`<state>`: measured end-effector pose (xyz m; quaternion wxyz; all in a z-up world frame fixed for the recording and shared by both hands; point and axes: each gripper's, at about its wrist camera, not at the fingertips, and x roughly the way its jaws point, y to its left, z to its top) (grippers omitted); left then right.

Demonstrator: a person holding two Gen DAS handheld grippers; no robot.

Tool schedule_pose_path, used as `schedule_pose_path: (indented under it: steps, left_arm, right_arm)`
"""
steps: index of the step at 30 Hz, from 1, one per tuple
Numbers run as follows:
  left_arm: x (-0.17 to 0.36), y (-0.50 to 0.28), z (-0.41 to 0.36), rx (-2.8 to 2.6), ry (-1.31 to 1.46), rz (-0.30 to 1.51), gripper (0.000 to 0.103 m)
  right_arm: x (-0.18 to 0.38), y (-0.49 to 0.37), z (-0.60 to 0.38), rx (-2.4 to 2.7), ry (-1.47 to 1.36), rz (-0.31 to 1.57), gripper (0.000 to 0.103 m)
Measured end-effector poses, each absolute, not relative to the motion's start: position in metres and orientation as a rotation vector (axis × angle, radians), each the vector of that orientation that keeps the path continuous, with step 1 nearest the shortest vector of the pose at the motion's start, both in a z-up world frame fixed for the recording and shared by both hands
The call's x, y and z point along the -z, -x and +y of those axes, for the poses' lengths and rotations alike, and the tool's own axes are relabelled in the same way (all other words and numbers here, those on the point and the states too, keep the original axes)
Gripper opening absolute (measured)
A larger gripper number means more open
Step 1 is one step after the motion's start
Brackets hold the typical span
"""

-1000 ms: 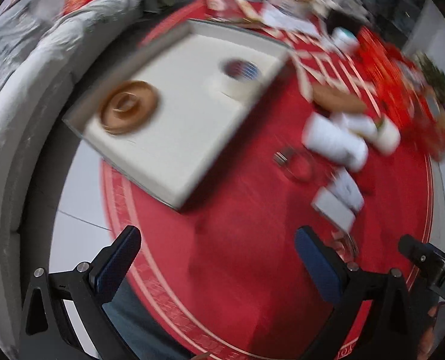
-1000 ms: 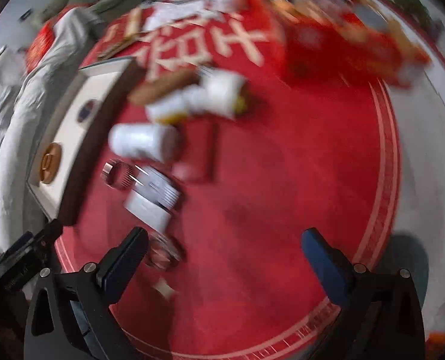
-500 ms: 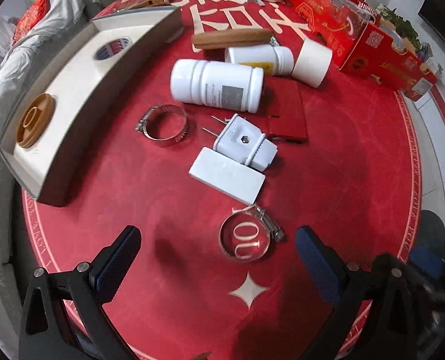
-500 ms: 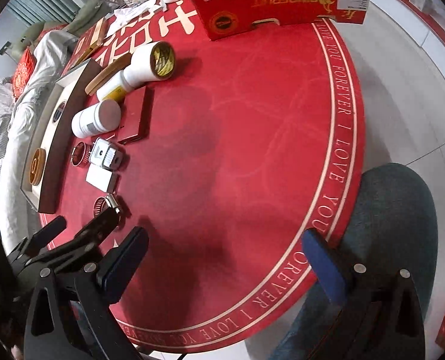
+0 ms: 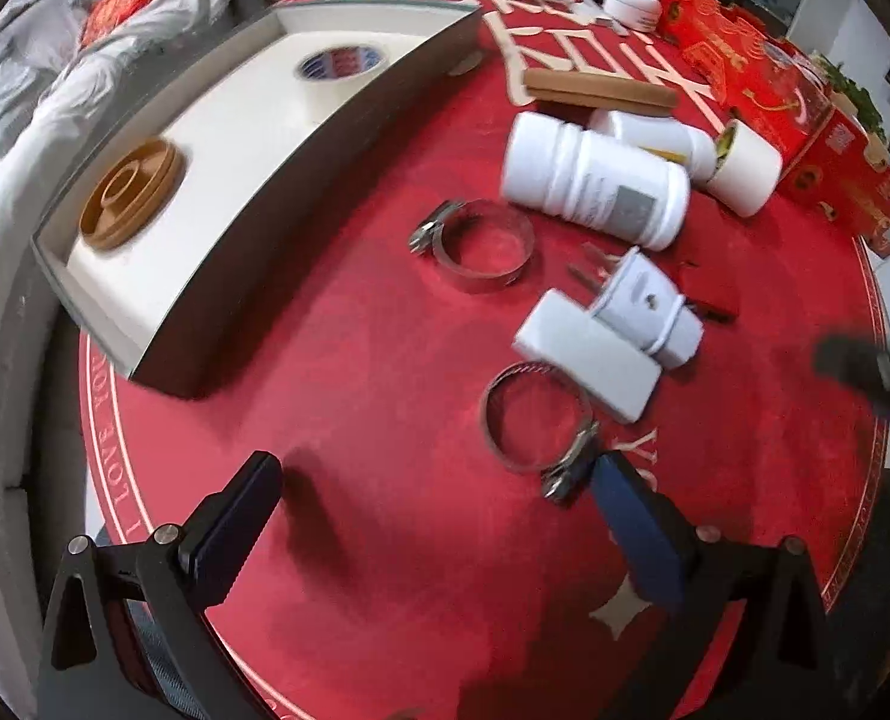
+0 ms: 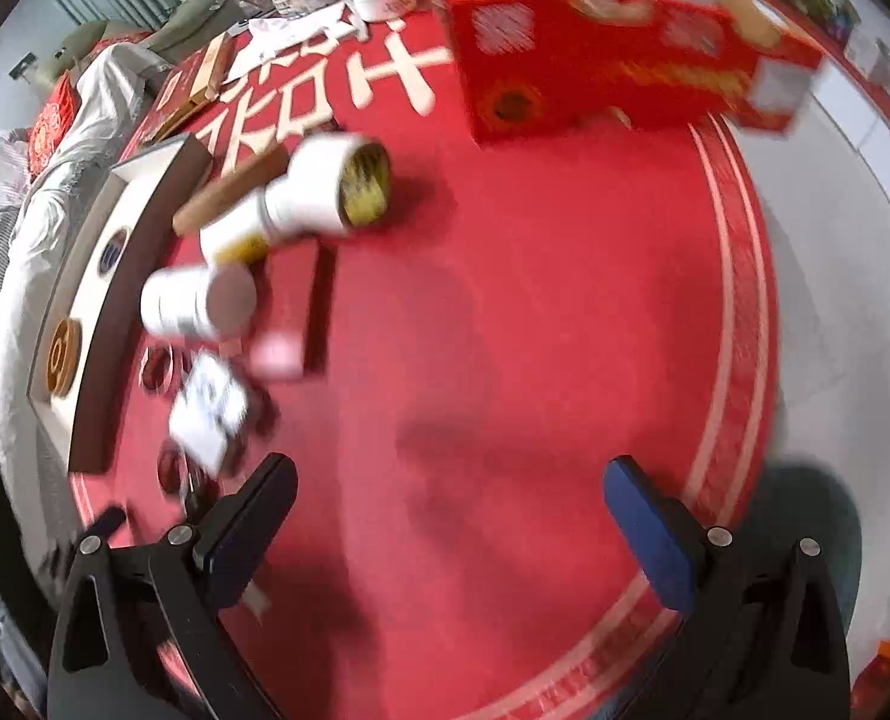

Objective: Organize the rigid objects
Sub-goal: 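Move both tools back toward the hose clamp and red block, then grasp metal hose clamp with left tool while right tool grasps red block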

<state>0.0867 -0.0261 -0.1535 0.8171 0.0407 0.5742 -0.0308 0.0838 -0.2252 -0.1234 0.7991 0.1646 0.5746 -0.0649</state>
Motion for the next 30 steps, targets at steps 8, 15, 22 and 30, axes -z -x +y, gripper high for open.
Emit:
schedule_pose_path:
  steps: [8, 15, 22, 30]
  left_arm:
    - [0.156, -0.095, -0.034, 0.113, -0.078, 1.21, 0.103]
    - [0.156, -0.1, -0.038, 0.124, -0.086, 1.206, 0.101]
    - [0.14, -0.081, -0.055, 0.257, -0.17, 1.217, 0.043]
    - [0.108, -0.053, -0.042, 0.204, -0.15, 1.148, 0.043]
  right_arm:
    - [0.141, -0.151, -0.189, 0.107, -0.221, 1.29, 0.101]
    - [0.143, -0.167, -0.156, 0.08, -0.053, 1.288, 0.052]
    - [0.138, -0.137, -0.18, 0.049, -0.173, 1.328, 0.035]
    - [0.116, -0.069, -0.222, 0.055, -0.321, 1.267, 0.035]
